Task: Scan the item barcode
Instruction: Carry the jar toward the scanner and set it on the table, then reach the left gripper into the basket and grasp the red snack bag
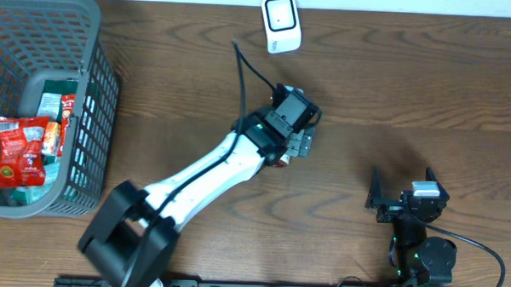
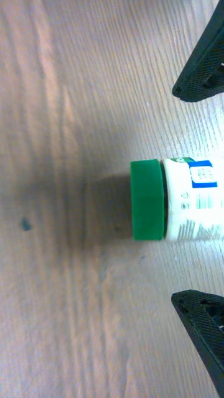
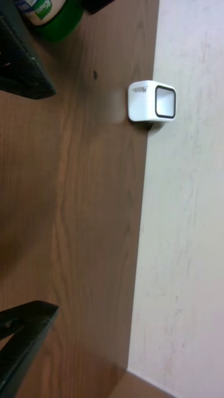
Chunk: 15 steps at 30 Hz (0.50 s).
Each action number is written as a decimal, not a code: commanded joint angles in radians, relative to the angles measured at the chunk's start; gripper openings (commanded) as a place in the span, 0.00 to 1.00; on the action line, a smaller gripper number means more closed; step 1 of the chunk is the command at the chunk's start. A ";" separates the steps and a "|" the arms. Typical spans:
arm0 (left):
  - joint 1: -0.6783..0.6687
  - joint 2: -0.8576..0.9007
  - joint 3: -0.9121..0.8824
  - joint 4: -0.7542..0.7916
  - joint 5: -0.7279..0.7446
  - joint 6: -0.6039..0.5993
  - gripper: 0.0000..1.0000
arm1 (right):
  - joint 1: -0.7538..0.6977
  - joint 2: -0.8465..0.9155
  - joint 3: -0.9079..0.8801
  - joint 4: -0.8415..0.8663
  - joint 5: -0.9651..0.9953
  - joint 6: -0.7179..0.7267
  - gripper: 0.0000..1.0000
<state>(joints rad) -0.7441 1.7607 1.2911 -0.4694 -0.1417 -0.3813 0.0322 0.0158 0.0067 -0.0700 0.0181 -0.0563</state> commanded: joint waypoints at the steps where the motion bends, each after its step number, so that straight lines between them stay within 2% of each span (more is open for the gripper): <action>1: 0.028 -0.076 0.031 -0.020 -0.035 0.041 0.96 | 0.000 -0.003 -0.001 -0.003 -0.001 -0.009 0.99; 4: 0.074 -0.142 0.036 -0.062 -0.031 0.050 0.97 | 0.000 -0.003 -0.001 -0.003 -0.001 -0.009 0.99; 7: 0.127 -0.203 0.085 -0.152 -0.004 0.108 0.97 | 0.000 -0.003 -0.001 -0.003 -0.001 -0.009 0.99; 10: 0.201 -0.253 0.206 -0.312 -0.005 0.168 0.97 | 0.000 -0.003 -0.001 -0.003 -0.001 -0.009 0.99; 15: 0.419 -0.272 0.485 -0.604 -0.006 0.210 0.97 | 0.000 -0.003 -0.001 -0.003 -0.001 -0.009 0.99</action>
<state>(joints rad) -0.4397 1.5261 1.6371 -1.0008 -0.1341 -0.2298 0.0322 0.0158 0.0063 -0.0696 0.0177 -0.0563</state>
